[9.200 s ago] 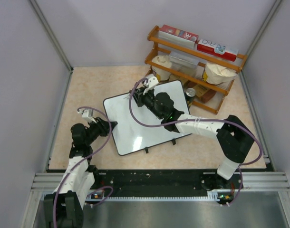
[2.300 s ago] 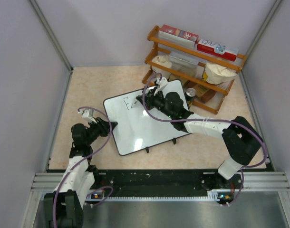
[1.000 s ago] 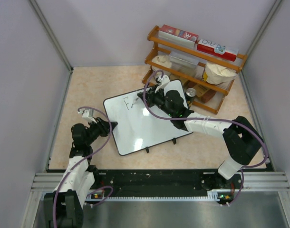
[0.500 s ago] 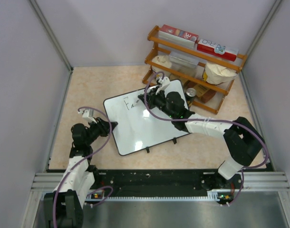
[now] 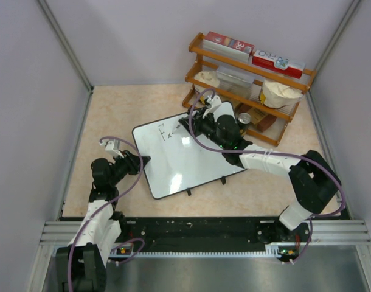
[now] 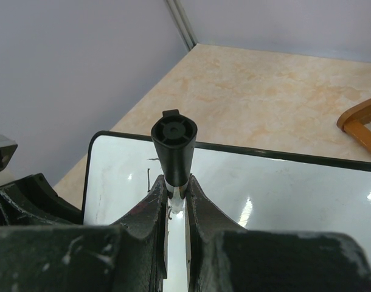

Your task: Write a sentence on the whiteboard

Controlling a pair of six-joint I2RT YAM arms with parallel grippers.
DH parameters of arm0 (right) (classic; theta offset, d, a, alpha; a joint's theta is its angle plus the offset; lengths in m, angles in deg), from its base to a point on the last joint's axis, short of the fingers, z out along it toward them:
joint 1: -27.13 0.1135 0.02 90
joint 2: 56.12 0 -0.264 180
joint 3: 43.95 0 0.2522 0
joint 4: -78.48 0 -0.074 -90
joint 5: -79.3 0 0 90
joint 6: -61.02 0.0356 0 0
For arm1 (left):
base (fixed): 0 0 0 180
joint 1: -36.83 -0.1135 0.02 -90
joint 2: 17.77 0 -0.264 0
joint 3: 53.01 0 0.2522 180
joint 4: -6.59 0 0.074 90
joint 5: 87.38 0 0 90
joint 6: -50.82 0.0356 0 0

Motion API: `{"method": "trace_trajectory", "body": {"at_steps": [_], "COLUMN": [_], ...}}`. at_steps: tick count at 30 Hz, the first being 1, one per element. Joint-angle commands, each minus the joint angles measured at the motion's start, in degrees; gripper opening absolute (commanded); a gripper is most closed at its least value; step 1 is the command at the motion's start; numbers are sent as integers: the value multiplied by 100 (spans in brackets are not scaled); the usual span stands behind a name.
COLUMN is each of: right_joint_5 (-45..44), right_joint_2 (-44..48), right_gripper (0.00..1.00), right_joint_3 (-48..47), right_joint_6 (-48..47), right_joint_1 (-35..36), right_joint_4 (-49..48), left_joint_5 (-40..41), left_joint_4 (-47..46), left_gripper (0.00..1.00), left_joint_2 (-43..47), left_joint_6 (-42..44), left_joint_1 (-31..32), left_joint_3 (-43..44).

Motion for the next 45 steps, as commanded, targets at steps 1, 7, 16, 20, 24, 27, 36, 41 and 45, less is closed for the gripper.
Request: {"method": "trace_trajectory", "body": {"at_steps": [1,7,16,20,24,27,36,41,45], "right_joint_5": [70,18,-53,-70,-70,-88,-220,-220,-220], "right_joint_2": [58,-21,58,-3,-65,-126,-284,-232,-162], "right_gripper": [0,0,0,0,0,0,0,0,0], "right_joint_3": [-336,-187,-291,-424,-442,-459,-284,-134,24], "right_joint_6": [-13,5,-39,-92,-110,-127,-364,-408,-408], "right_joint_1": [-39,-48,-83,-92,-92,-92,-92,-92,-92], "right_joint_4": [-83,-47,-127,-65,-109,-135,-91,-65,-65], "left_joint_5": [182,182,182,173,173,182,173,173,182], "left_joint_4": [-210,-210,-219,-219,-219,-219,-219,-219,-219], "left_gripper": [0,0,0,0,0,0,0,0,0], "left_joint_2": [-27,-35,-35,-44,-44,-35,-35,-44,-44], "left_joint_6": [372,372,372,372,372,372,372,372,363], "left_joint_1": [-15,-6,-15,-6,-6,-6,-6,-6,-6], "left_joint_3": [-35,-35,-35,-35,-35,-35,-35,-35,-35]}}
